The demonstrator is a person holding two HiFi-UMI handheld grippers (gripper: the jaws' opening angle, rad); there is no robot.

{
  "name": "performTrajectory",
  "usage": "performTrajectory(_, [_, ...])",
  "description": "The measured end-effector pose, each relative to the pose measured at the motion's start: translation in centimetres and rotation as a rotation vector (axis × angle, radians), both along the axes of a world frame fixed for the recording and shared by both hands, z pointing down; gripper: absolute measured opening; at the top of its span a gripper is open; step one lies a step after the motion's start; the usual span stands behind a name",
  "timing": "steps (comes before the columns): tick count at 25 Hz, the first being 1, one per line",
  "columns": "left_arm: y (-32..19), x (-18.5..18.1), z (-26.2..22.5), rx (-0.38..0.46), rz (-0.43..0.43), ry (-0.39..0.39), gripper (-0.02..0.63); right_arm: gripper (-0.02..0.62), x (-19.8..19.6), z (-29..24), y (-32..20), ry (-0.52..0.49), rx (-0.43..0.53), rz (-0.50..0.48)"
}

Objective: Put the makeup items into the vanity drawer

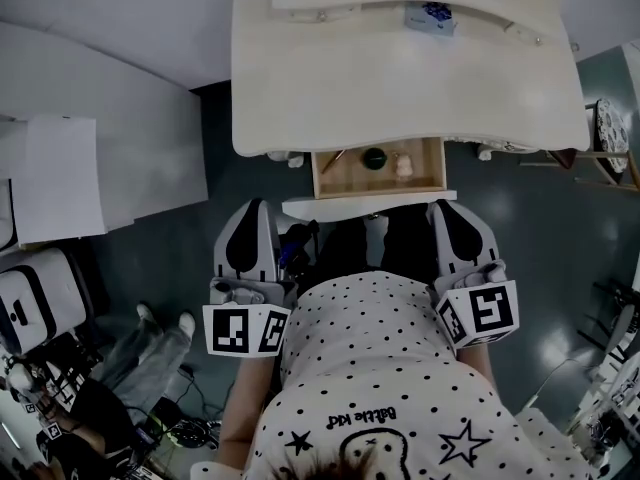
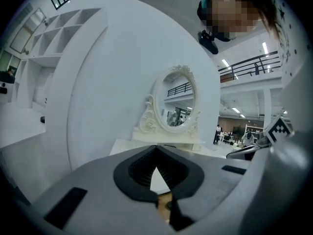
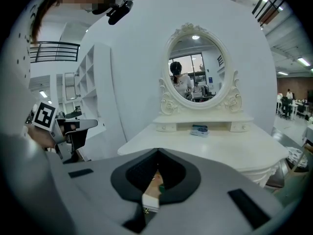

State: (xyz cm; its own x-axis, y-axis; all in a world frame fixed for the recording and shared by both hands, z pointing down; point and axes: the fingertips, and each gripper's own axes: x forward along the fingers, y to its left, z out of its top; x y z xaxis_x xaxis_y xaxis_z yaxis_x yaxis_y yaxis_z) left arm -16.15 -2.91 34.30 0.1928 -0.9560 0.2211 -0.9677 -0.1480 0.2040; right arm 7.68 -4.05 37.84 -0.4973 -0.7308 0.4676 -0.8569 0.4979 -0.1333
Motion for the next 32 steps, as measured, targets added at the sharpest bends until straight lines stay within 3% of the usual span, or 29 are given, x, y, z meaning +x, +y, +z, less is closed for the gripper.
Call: performTrajectory(32, [2.2,0.2,0.1,0.011,0.016,-0.005,0.006,0.008,0.8,-0.1,1.0,-0.018,0.037,0.027])
